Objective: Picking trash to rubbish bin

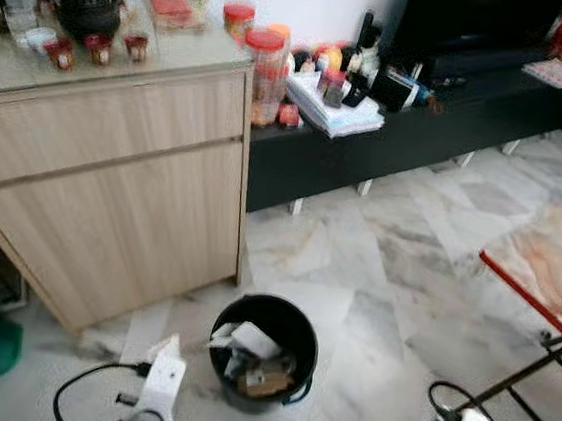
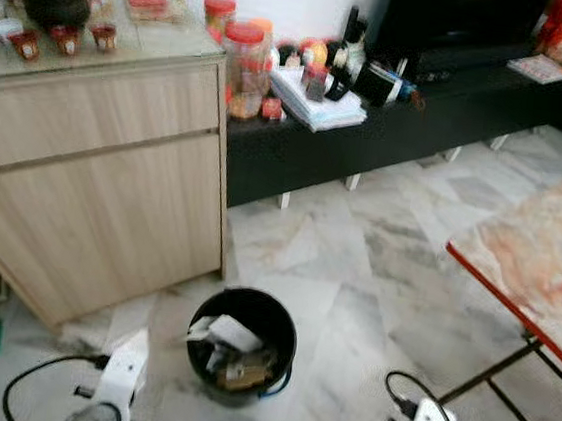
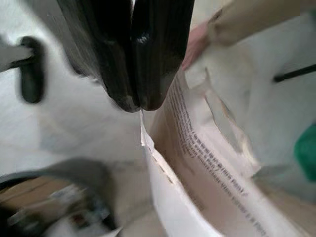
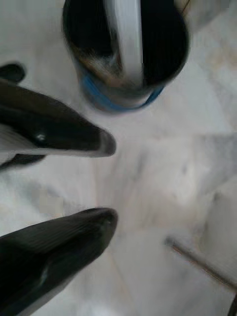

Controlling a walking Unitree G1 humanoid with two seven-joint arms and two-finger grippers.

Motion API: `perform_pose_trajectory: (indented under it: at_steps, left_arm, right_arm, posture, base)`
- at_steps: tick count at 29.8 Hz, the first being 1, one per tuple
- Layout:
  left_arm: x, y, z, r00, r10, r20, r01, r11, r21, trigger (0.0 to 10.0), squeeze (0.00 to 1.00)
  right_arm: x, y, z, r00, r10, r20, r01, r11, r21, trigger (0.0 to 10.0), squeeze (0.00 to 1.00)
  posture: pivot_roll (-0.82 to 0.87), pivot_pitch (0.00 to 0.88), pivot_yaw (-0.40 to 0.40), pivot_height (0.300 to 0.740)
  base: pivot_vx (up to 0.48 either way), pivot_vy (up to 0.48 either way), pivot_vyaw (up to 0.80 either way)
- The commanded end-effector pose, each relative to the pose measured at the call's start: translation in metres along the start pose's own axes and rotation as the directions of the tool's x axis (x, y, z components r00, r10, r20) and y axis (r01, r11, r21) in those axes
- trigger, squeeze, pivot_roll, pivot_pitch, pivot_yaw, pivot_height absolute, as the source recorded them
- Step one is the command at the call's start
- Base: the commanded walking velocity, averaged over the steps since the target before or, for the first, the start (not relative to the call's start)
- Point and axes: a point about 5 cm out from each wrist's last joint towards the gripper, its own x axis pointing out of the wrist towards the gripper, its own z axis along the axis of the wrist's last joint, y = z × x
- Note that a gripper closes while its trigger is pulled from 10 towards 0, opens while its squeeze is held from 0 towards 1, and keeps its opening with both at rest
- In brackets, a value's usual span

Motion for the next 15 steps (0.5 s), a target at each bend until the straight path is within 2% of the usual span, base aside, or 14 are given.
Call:
perform_pose_trajectory:
  at_steps: [1,10,13,15]
  left_arm:
    - [0.0003,-0.0067,0.004,1.0,-0.01,0.012,0.01,1.0,-0.005,10.0,0.0]
    - [0.0005,-0.0071,0.0054,1.0,-0.011,0.015,0.011,1.0,-0.006,10.0,0.0]
    - [0.0007,-0.0076,0.0067,1.0,-0.013,0.019,0.013,1.0,-0.006,10.0,0.0]
    - [0.0007,-0.0078,0.0069,1.0,-0.014,0.021,0.014,1.0,-0.006,10.0,0.0]
  right_arm:
    - [-0.002,-0.0108,0.0006,1.0,-0.029,0.008,0.029,1.0,0.003,10.0,0.0]
    - [-0.0015,-0.0099,0.0033,1.0,-0.013,0.018,0.014,0.999,-0.028,10.0,0.0]
    - [-0.0011,-0.0091,0.0046,1.0,-0.01,0.024,0.01,1.0,-0.028,10.0,0.0]
    - [-0.001,-0.0092,0.005,1.0,-0.011,0.026,0.012,1.0,-0.016,10.0,0.0]
  posture:
    - [-0.05,0.078,-0.043,0.74]
    - [-0.05,0.078,-0.046,0.74]
    - [-0.05,0.078,-0.046,0.74]
    - [-0.05,0.076,-0.047,0.74]
  base:
    - [0.311,0.0,0.0]
    - [0.31,0.0,0.0]
    - [0.312,0.0,0.73]
    - [0.307,0.0,0.0]
